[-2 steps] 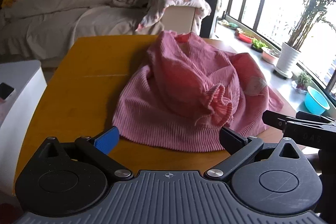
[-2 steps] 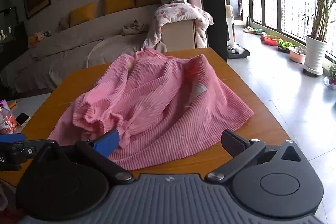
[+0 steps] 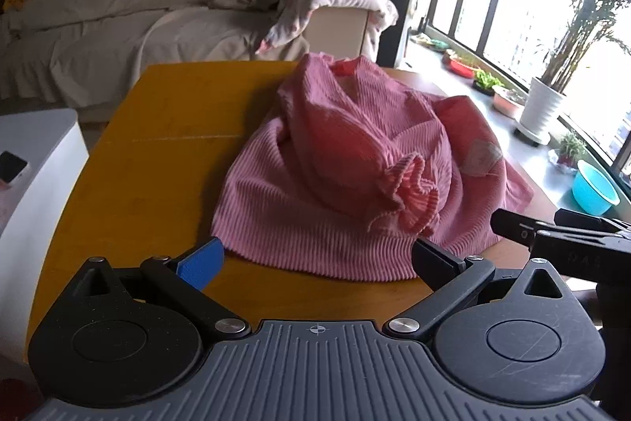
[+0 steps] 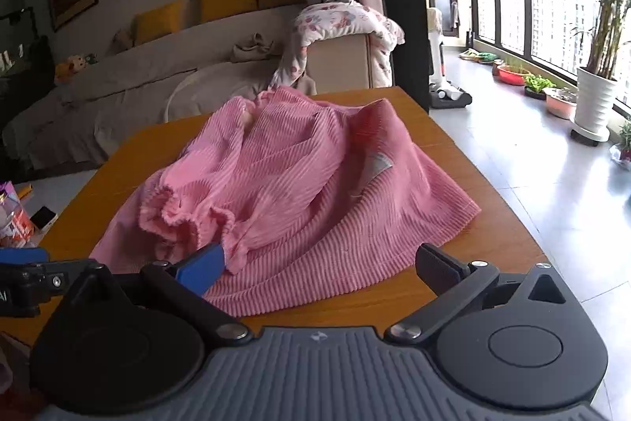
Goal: Fold clothes
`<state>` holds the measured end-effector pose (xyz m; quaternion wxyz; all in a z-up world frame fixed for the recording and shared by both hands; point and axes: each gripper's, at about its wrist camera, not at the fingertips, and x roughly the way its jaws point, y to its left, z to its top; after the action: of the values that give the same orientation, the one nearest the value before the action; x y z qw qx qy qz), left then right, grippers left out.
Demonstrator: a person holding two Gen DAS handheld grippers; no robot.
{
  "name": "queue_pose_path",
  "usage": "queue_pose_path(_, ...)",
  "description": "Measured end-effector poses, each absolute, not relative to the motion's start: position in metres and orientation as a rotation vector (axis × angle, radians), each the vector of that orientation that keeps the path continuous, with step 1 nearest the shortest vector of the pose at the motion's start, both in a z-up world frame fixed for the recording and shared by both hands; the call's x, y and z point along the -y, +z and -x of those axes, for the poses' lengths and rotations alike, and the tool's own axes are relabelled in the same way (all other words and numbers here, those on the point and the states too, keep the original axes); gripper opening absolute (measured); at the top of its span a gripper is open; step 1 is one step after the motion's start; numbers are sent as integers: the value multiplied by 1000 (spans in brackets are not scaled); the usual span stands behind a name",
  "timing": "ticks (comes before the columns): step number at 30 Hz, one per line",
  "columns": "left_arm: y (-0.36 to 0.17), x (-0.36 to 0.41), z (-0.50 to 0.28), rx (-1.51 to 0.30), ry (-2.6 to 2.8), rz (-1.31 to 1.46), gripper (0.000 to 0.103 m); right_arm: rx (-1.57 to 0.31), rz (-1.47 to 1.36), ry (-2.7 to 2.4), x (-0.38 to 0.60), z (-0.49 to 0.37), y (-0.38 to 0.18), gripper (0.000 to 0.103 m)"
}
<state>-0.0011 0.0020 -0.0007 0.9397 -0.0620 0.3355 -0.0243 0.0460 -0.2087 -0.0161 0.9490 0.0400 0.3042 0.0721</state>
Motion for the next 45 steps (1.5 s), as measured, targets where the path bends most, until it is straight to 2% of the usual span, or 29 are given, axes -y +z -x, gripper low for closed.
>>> queue_pose_path(6, -2, -4, 3, -706, -54, 127, 103, -594, -83, 146, 209, -45, -13, 103)
queue_pose_path(13, -4, 2, -4, -745, -48, 116, 103, -566, -113, 137, 205, -24, -41, 103)
queue_pose_path(33, -6, 3, -6, -755, -43, 105, 103, -597, -106, 132, 209, -36, -53, 103)
queue_pose_path(45, -7, 3, -9, -767, -47, 107, 103, -634, -68, 138, 201, -46, -28, 103)
